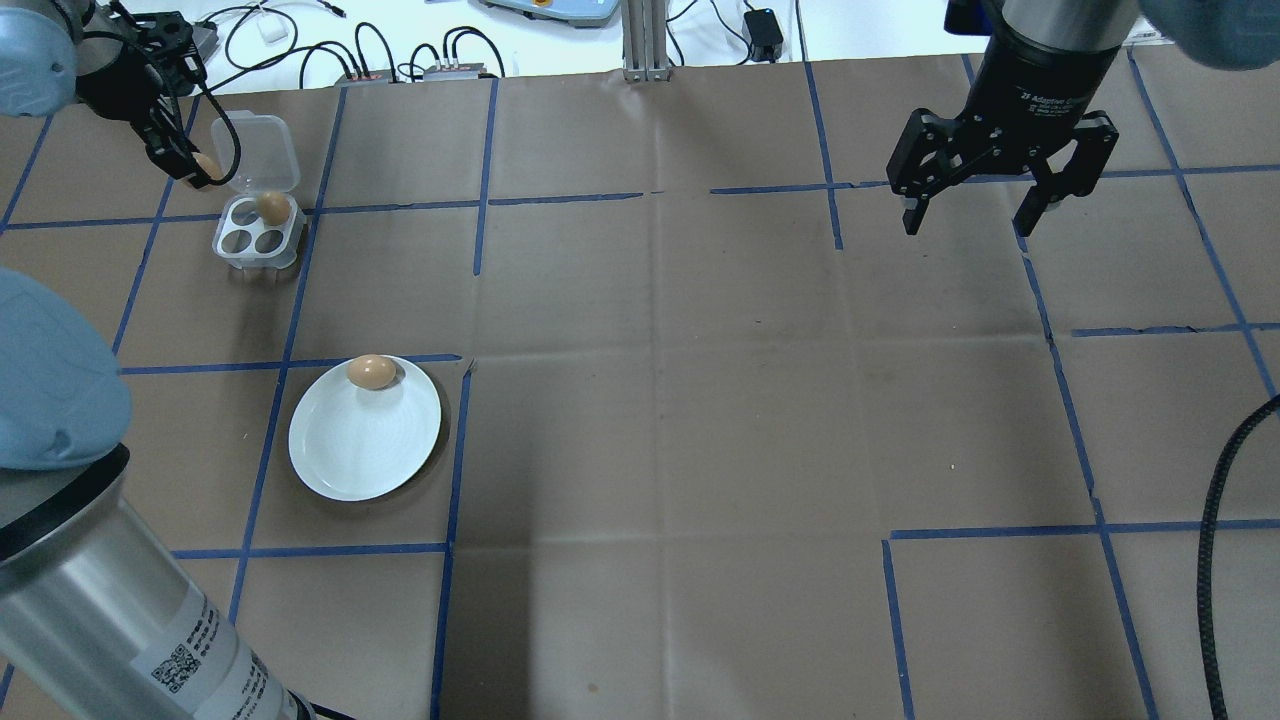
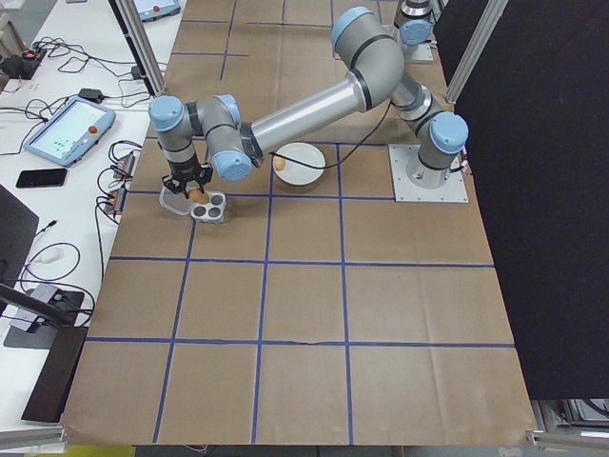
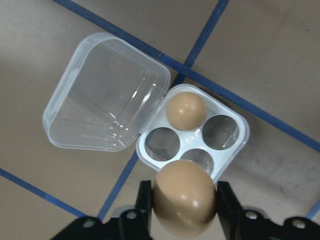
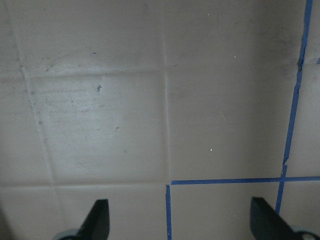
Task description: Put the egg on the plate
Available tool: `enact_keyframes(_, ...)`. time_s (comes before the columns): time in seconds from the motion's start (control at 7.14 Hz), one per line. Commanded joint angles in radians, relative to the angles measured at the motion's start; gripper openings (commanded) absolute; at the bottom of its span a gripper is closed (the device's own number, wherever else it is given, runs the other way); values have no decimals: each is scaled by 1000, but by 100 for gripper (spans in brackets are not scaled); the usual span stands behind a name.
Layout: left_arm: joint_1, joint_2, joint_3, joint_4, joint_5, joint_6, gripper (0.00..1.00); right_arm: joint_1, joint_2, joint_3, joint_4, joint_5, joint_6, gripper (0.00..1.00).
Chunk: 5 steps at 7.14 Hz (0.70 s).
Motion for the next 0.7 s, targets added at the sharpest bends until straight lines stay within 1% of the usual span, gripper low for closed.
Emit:
enact_keyframes(0.0, -25, 183, -241, -19, -6, -222, 30, 0, 0, -2, 0, 0, 0, 100)
enact_keyframes(0.28, -62, 341, -456, -17, -10, -534, 29, 0, 0, 0, 0, 0, 0, 100)
enact_keyframes(0.42, -106, 395, -532, -15, -9, -660, 28, 0, 0, -2, 0, 0, 0, 100)
enact_keyframes(0.56, -140, 423, -592, -14, -9, -798, 27, 0, 0, -2, 0, 0, 0, 100)
